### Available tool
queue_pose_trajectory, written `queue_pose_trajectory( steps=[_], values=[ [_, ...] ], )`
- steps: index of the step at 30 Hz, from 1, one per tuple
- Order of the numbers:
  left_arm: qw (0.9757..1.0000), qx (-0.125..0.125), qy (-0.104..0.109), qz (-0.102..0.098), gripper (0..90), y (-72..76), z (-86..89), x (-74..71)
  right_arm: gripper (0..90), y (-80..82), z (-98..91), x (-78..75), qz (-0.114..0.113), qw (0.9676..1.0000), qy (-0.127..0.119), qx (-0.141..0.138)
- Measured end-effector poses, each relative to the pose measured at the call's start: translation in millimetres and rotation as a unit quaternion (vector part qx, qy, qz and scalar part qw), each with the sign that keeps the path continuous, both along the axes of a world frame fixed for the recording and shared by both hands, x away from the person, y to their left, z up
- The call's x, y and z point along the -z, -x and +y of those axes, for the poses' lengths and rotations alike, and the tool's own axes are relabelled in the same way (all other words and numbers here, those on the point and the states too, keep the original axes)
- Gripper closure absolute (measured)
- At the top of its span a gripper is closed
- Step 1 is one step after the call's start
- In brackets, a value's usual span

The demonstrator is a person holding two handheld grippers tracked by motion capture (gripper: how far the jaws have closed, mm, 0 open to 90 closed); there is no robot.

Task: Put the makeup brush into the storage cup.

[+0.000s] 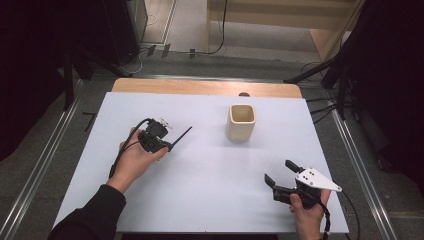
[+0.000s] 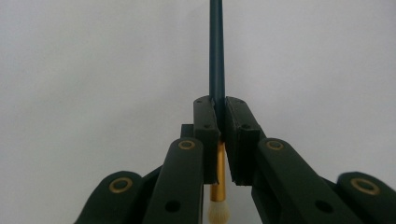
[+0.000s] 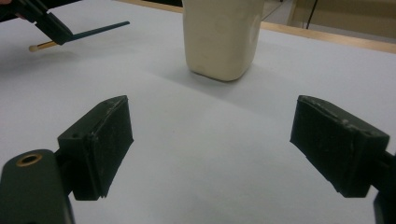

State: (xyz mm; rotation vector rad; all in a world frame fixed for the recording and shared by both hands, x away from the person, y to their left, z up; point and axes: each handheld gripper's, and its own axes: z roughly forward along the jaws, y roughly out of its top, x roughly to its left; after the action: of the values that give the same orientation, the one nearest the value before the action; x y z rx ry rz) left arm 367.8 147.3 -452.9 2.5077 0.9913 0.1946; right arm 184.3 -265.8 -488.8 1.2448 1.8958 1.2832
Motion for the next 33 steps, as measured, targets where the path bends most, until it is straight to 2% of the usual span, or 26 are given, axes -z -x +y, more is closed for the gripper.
queue_pose_trajectory(
  steps=[4,5,8,12,17,20,22,24,33],
  values=[
    [0.9996,-0.002,0.024,-0.014,84.5,8.2,5.5,-4.8,13.6,-1.6,0.6,0.3,0.0,1.0,-0.005,0.0],
    [0.9991,-0.007,0.035,-0.021,84.5,11.6,7.4,-5.8,13.6,-1.9,1.1,0.1,0.0,1.0,-0.005,0.001],
    [0.9975,-0.011,0.061,-0.034,84.5,18.8,12.2,-7.2,13.6,-5.4,1.9,-2.0,0.007,0.9994,-0.035,-0.001],
    [0.9948,-0.017,0.088,-0.048,84.5,28.4,16.2,-7.2,13.6,-7.9,3.9,-5.5,0.005,0.9992,-0.039,-0.002],
    [0.9912,-0.02,0.115,-0.063,84.5,37.9,21.4,-9.2,13.6,-12.1,7.3,-12.8,0.0,0.9994,-0.036,-0.002],
    [0.9888,-0.02,0.13,-0.07,84.5,42.4,25.1,-10.7,13.6,-17.4,11.7,-17.9,-0.003,0.9996,-0.026,-0.005],
    [0.9859,-0.025,0.147,-0.076,84.5,46.0,27.5,-11.6,13.6,-18.9,13.0,-19.1,-0.004,0.9997,-0.025,-0.007],
    [0.984,-0.026,0.157,-0.081,84.5,48.4,29.0,-12.0,13.6,-22.3,16.5,-21.8,-0.007,0.9997,-0.023,-0.011],
    [0.9769,-0.023,0.189,-0.096,84.5,56.9,30.7,-10.6,13.6,-43.7,35.5,-34.3,-0.013,0.9995,-0.016,-0.026]
  ],
)
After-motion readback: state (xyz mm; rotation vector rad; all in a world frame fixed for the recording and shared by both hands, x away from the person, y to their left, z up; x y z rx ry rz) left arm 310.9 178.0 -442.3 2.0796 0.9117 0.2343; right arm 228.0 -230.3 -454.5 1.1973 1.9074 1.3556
